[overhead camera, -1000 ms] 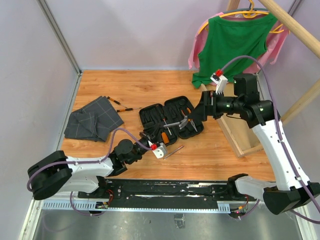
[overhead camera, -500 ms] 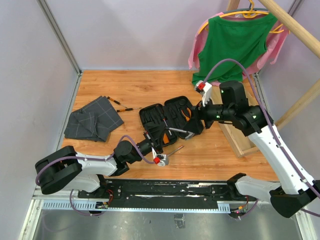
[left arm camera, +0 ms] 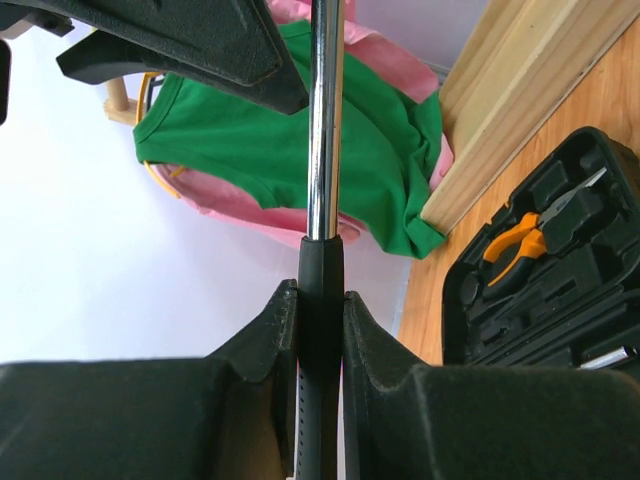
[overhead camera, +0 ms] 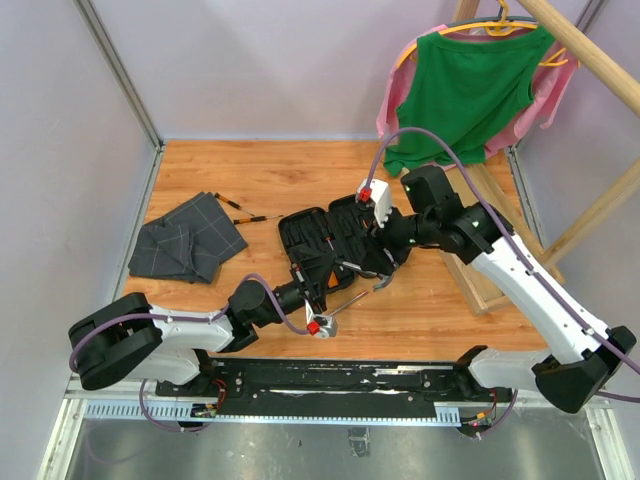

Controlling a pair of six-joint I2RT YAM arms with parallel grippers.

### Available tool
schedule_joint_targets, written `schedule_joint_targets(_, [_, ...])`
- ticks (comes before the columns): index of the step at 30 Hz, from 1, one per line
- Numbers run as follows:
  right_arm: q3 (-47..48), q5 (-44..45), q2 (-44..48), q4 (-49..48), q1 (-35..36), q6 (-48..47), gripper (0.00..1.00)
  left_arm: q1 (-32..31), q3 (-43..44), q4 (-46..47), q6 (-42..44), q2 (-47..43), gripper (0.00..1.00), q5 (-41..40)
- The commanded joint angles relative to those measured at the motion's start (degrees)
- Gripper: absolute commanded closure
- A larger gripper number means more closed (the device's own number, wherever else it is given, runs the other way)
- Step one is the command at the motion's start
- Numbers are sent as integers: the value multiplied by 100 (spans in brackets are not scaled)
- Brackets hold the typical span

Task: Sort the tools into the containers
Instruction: Pick up the hammer at the center of the board.

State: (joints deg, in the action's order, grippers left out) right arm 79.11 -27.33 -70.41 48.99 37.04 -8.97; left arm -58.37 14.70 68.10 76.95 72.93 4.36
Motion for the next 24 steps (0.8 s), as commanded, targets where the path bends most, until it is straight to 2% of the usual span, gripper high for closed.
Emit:
schedule_joint_targets(1, [214,50,-99,407,186,-354,41,-44,200,402,148,-114,100,141])
schedule_joint_targets(12, [305,4,-456,653,290,-460,44,-152,189,283,425,-93,100,173])
schedule_joint_targets(24, [307,-18,-800,760,413,-544,53,-227,162,283,479,-108,100,102])
